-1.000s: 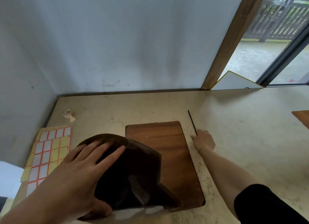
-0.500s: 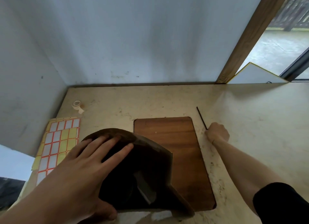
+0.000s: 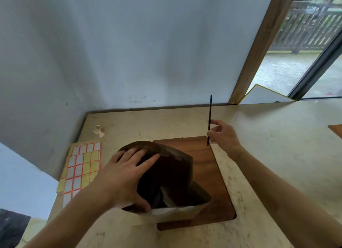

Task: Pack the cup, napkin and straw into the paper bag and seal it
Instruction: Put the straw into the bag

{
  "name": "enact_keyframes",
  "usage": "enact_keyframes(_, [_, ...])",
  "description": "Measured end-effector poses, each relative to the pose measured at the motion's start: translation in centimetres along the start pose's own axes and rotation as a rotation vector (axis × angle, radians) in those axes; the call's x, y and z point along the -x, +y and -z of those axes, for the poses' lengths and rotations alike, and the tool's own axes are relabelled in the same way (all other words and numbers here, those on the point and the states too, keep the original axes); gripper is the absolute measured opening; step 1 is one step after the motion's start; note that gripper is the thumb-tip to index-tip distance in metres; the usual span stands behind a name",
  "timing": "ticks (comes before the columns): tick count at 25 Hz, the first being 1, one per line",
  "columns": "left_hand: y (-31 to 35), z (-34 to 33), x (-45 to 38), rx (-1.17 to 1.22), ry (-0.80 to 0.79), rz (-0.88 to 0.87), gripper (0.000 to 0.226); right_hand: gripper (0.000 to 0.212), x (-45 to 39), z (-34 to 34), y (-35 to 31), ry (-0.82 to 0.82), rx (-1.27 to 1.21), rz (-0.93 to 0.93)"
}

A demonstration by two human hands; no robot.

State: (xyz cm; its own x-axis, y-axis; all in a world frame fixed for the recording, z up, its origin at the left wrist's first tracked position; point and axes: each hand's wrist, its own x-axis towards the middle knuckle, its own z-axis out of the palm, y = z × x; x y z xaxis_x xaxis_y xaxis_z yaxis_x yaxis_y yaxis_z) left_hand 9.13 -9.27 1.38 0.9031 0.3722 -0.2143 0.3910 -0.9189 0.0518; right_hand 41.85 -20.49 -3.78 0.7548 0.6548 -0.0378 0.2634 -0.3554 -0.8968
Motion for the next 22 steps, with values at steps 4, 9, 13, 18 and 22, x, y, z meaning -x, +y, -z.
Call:
enact_keyframes(4, [0.1,-0.2,-0.2,-0.024,0.021,-0.018,0.122,0.028,6.6,0.5,-8.6,-0.087,-0.227,0.123])
enact_keyframes(9, [0.2,0.0,-0.3,-0.042,0.015,-0.025,0.119,0.01,13.7,-2.4,-14.2,-0.207,-0.229,0.176])
enact_keyframes(13, [0.0,0.3,0.0,-0.07,0.005,-0.013,0.118,0.014,16.1,-6.0,-13.0,-0.177,0.158,0.245])
enact_keyframes(18, [-0.2,0.4,0.3,-0.071,-0.001,-0.015,0.116,0.019,15.7,-7.0,-11.7,-0.092,0.43,0.303])
enact_keyframes(22, [-0.1,0.4,0.0,-0.072,-0.012,-0.013,0.116,0.004,15.5,-7.5,-11.7,-0.116,0.603,0.376])
